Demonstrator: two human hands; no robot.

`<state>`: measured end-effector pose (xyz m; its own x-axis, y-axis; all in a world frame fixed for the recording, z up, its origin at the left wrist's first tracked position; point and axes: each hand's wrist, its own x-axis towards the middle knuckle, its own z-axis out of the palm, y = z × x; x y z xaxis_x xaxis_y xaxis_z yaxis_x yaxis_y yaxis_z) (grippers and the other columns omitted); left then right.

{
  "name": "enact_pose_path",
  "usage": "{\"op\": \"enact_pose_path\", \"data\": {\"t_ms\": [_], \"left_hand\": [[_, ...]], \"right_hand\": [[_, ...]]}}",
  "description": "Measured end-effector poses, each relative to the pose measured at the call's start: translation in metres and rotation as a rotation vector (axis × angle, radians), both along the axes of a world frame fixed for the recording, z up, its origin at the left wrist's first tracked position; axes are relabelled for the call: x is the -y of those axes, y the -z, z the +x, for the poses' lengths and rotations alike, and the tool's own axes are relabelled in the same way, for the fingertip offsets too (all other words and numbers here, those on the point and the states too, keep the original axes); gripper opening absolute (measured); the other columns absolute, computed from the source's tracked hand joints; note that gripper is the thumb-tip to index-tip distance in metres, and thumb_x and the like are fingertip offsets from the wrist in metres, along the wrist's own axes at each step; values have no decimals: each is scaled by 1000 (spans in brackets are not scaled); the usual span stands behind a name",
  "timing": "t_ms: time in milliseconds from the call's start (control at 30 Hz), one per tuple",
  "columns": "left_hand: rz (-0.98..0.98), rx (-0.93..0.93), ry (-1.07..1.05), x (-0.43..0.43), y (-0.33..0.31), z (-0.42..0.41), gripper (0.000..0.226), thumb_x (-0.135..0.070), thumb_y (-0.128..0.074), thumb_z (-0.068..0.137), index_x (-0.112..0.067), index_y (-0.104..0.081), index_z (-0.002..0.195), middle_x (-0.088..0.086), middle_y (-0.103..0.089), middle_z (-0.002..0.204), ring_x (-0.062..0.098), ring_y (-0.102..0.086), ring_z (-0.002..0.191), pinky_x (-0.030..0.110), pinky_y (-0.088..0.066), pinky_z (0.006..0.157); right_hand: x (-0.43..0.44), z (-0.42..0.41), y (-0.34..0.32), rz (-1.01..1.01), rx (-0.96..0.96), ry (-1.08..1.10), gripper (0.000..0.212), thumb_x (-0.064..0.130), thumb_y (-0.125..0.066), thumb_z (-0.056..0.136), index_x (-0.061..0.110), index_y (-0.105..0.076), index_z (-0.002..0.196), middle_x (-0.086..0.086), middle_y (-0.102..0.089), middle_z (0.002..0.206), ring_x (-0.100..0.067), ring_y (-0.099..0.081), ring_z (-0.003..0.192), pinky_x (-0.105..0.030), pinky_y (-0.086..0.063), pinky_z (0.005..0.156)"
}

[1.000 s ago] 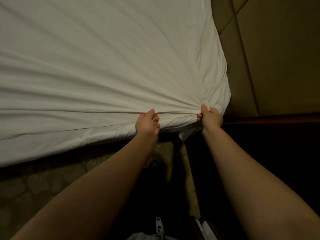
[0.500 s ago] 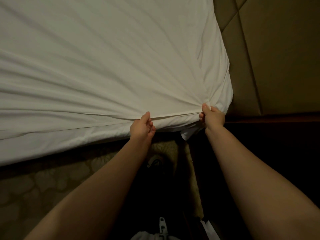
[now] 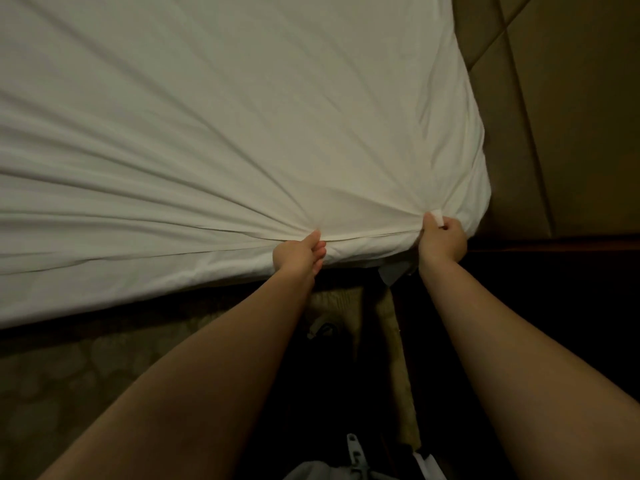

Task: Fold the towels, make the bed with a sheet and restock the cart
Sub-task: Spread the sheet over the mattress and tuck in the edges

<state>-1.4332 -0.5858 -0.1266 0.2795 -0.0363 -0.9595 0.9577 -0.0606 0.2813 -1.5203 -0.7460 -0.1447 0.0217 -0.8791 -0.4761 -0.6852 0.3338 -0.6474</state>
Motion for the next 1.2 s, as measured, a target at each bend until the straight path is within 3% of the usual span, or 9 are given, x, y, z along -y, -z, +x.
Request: {"op": "enact_pose_path", "data": {"t_ms": [100, 233, 367, 467, 533, 667, 767, 967, 1200], "left_hand": [[-79, -48, 18, -5, 0, 3, 43, -13, -23, 103, -2, -39, 141, 9, -44, 145, 21, -40, 135, 23, -37, 95], [-88, -62, 18, -7, 3, 5, 39, -14, -30, 103, -3, -45, 137, 7, -49, 141, 21, -48, 128, 21, -43, 83], [-30, -4, 27, -13, 8, 2, 18, -15, -56, 95, 0, -63, 91, 6, -71, 74, 10, -66, 58, 18, -51, 52], [-151, -126, -78, -16, 3, 5, 35, -10, -33, 101, -1, -52, 130, 14, -59, 129, 20, -57, 118, 27, -45, 100], [-172, -164, -121, -19, -1, 8, 40, -11, -29, 102, 1, -42, 138, 15, -46, 142, 24, -43, 132, 30, -35, 109], [-93, -151, -210, -17, -1, 6, 30, -8, -36, 100, 1, -62, 111, 10, -63, 124, 21, -60, 111, 29, -48, 95], [-136, -115, -213, -16, -14, 1, 8, -7, -57, 93, -6, -59, 100, 2, -64, 97, 13, -60, 85, 25, -48, 82], [-152, -15, -364, -25, -25, 6, 14, -17, -57, 94, -17, -56, 80, 2, -58, 94, 9, -54, 82, 21, -49, 73], [3, 47, -355, -63, -15, 16, 19, -12, -62, 90, -14, -55, 72, 0, -54, 78, 8, -53, 77, 18, -47, 65]], "right_hand": [[-21, 9, -10, 48, 81, 84, 31, 27, -61, 91, 4, -61, 112, -2, -58, 103, -18, -56, 95, -22, -41, 76], [-85, 26, -9, 337, 137, 63, 32, 29, -60, 91, 11, -55, 66, -4, -58, 66, -6, -55, 43, -23, -37, 42], [-128, 52, -6, 455, 196, 151, 29, 26, -64, 89, 6, -56, 69, -5, -59, 61, -5, -53, 38, -14, -39, 37], [-132, 59, -2, 354, 143, 174, 31, 29, -67, 86, 11, -56, 64, -6, -63, 67, -18, -60, 61, -29, -54, 66], [-132, 60, -3, 323, 150, 201, 28, 27, -69, 85, 11, -56, 65, -3, -63, 69, -20, -61, 68, -32, -53, 73], [-135, 62, -8, 273, 207, 272, 19, 18, -67, 86, 10, -59, 70, -9, -65, 82, -24, -62, 78, -37, -54, 78], [-134, 61, -8, 296, 223, 324, 28, 17, -66, 87, 9, -51, 65, -7, -58, 66, -22, -54, 62, -36, -49, 64], [-129, 58, -9, 328, 231, 309, 27, 17, -59, 93, 10, -45, 71, -4, -48, 65, -11, -41, 48, -14, -34, 36], [-130, 62, -7, 319, 199, 285, 29, 20, -56, 95, 13, -40, 72, -2, -45, 68, 0, -40, 31, -13, -32, 34]]}}
